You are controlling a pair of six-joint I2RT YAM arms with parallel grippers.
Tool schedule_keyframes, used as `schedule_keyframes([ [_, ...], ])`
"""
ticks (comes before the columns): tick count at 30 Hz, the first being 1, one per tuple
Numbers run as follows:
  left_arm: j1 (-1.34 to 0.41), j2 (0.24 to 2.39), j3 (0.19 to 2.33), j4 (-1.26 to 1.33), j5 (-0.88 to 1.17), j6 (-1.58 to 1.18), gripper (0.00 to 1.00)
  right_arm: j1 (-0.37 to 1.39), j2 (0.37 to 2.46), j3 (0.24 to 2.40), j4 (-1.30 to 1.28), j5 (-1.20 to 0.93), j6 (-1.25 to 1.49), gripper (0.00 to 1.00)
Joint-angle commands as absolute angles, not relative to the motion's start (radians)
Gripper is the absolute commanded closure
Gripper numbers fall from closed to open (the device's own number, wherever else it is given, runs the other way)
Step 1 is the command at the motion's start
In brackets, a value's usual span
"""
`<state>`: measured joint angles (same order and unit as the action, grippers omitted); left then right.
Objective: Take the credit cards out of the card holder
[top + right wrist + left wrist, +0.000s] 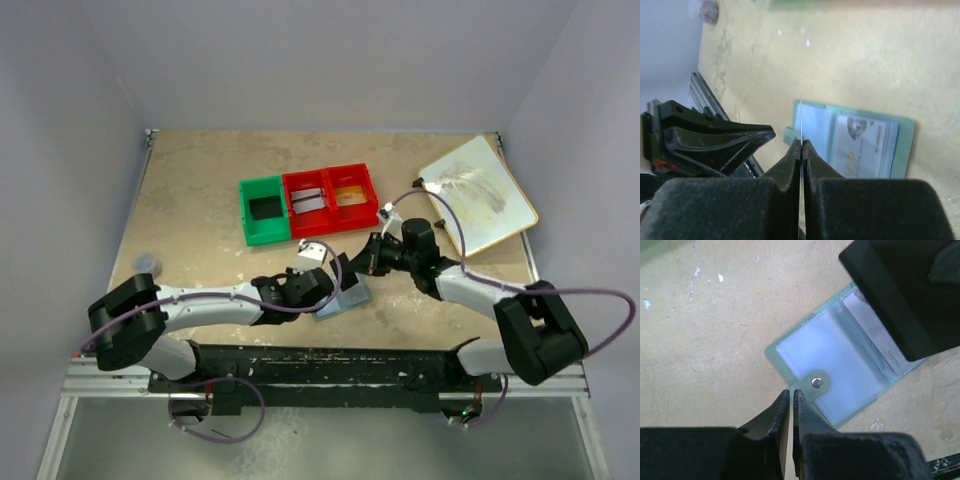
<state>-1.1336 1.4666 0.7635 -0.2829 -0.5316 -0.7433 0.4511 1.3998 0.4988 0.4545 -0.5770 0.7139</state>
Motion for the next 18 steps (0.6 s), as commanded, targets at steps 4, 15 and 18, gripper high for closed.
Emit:
schedule_keyframes([
  [4, -1.136, 1.308, 0.765, -0.331, -0.698, -0.848, 0.79, 0.459, 1.223, 0.574, 0.404, -0.420, 0.507, 1.00],
  [15, -1.013, 1.124, 0.654, -0.523, -0.860, -1.116, 0.37, 0.653, 1.169, 0.642, 0.562, -0.230, 0.017, 1.00],
  [18, -0.921, 1.161, 0.647, -0.605, -0.810, -1.179, 0.37, 0.672, 1.239, 0.717, 0.562, -0.225, -0.064, 1.00],
])
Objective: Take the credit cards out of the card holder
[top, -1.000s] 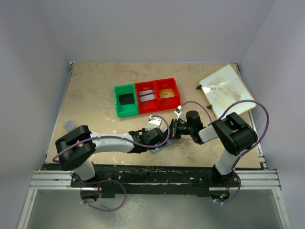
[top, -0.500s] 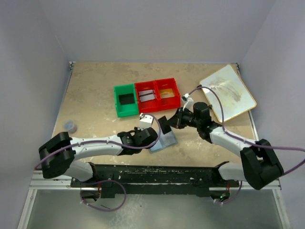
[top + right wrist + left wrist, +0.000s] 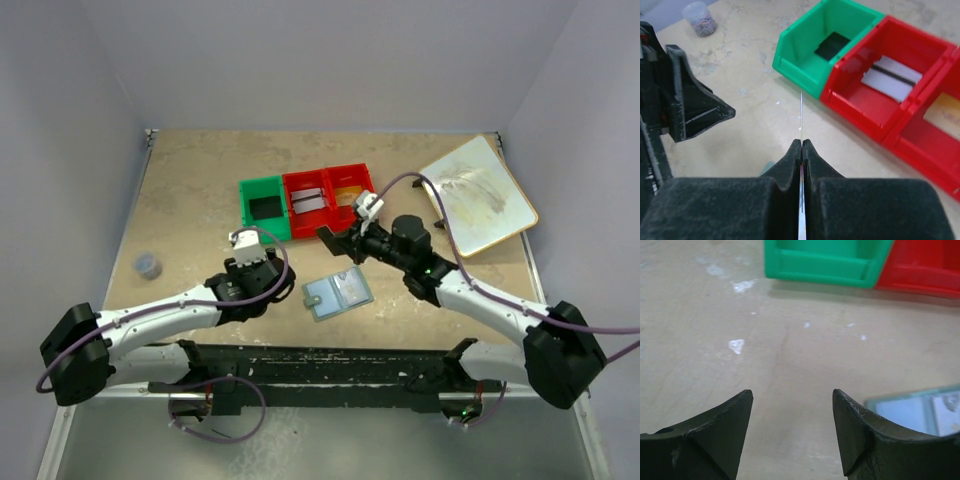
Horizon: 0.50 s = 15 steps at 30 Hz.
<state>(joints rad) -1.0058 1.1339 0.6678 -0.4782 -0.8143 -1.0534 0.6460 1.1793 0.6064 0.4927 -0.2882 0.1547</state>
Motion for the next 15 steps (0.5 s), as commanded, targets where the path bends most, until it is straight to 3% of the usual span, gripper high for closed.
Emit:
schedule_keyframes([
  [1, -0.901, 1.163, 0.644, -0.622, -0.806, -1.193, 0.37, 0.678, 1.263, 0.746, 0.560, -0.229, -0.099, 1.00],
  [10, -0.816, 0.882, 0.508, -0.676, -0.824, -1.388, 0.34, 0.710, 1.569, 1.070, 0.549, -0.316, -0.272, 1.00],
  [15, -0.816, 0.871, 0.574, -0.871, -0.943, -1.442, 0.33, 0.731, 1.776, 1.333, 0.404, -0.382, -0.360, 1.00],
])
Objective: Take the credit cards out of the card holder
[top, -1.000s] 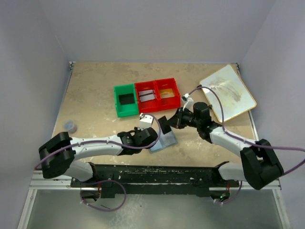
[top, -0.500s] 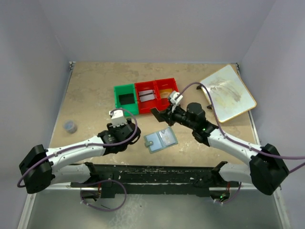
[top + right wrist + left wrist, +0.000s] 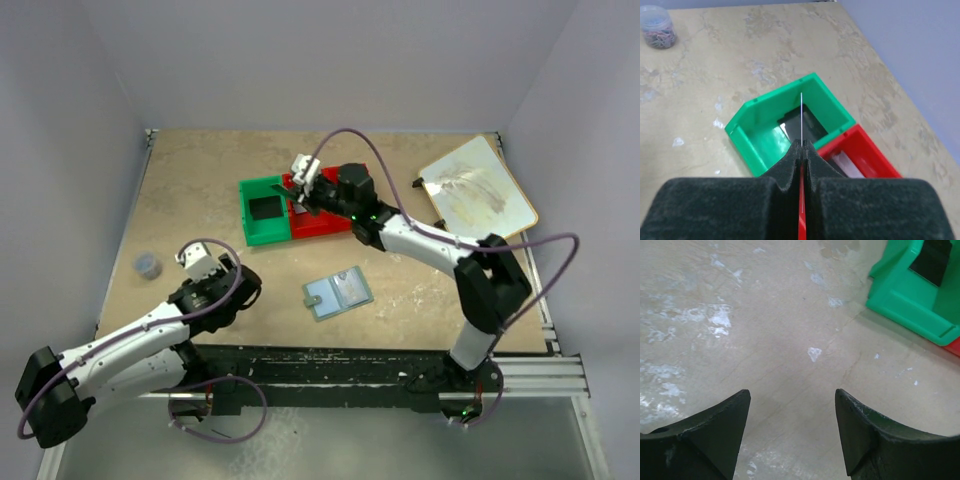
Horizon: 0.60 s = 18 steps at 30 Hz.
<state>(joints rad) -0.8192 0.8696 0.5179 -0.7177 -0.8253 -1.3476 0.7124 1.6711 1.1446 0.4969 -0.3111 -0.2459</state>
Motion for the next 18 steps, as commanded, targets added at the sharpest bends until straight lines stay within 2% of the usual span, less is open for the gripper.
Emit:
schedule_keyframes([
  [1, -0.816, 0.868, 0.584, -0.902, -0.965, -1.454, 0.33, 0.734, 1.819, 1.395, 0.362, -0.401, -0.378, 1.00],
  [3, -0.816, 0.846, 0.594, -0.944, -0.995, -1.473, 0.33, 0.740, 1.901, 1.502, 0.281, -0.459, -0.426, 1.00],
  [6, -0.816, 0.799, 0.604, -0.982, -1.021, -1.506, 0.32, 0.759, 2.016, 1.637, 0.198, -0.438, -0.473, 1.00],
  [18, -0.816, 0.697, 0.663, -1.093, -1.056, -1.595, 0.31, 0.770, 2.193, 1.814, 0.106, -0.347, -0.548, 1.00],
])
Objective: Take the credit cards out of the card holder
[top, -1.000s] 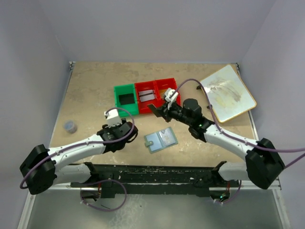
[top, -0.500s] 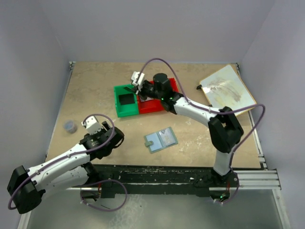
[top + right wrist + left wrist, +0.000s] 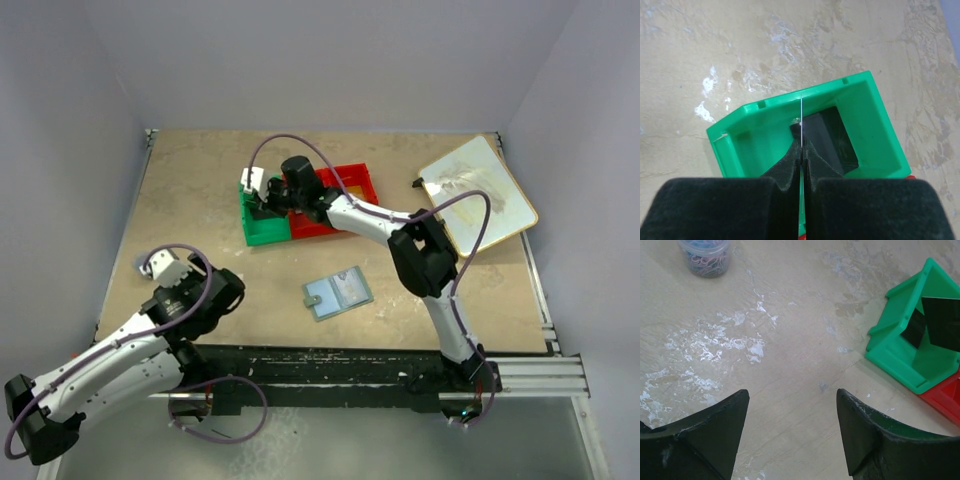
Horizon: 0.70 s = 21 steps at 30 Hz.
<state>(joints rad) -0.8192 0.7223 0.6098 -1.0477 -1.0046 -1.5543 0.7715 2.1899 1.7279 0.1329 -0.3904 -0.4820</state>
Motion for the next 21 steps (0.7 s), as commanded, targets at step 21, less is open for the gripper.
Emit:
schedule_keyframes([
  [21, -0.816, 0.629, 0.704, -1.112, -1.071, -1.541, 0.29, 0.775, 2.389, 2.016, -0.028, -0.148, -0.864, 1.00],
])
